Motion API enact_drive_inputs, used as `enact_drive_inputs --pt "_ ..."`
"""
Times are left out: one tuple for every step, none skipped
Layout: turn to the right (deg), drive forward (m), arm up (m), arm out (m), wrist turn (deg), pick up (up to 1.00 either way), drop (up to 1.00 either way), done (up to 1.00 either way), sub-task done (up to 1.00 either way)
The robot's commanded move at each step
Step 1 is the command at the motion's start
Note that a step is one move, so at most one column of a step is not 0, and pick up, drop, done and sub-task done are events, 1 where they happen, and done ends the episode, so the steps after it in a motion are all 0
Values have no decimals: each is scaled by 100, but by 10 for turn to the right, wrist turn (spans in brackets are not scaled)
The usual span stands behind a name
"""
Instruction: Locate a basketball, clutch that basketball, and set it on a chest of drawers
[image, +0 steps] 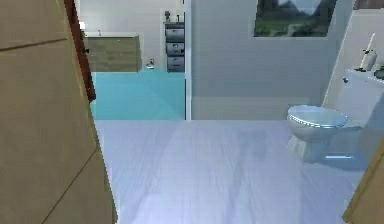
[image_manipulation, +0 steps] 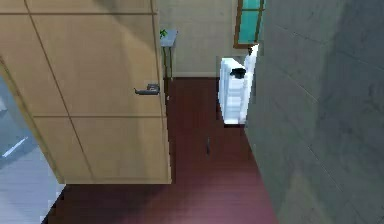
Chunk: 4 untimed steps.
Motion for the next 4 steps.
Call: enact_drive_inputs --pt "240 0 0 0 0 0 0 0 0" --pt "0 10 0 0 0 0 0 0 0" --pt "-210 0 0 0 0 0 0 0 0" --pt "0 100 0 0 0 0 0 0 0"
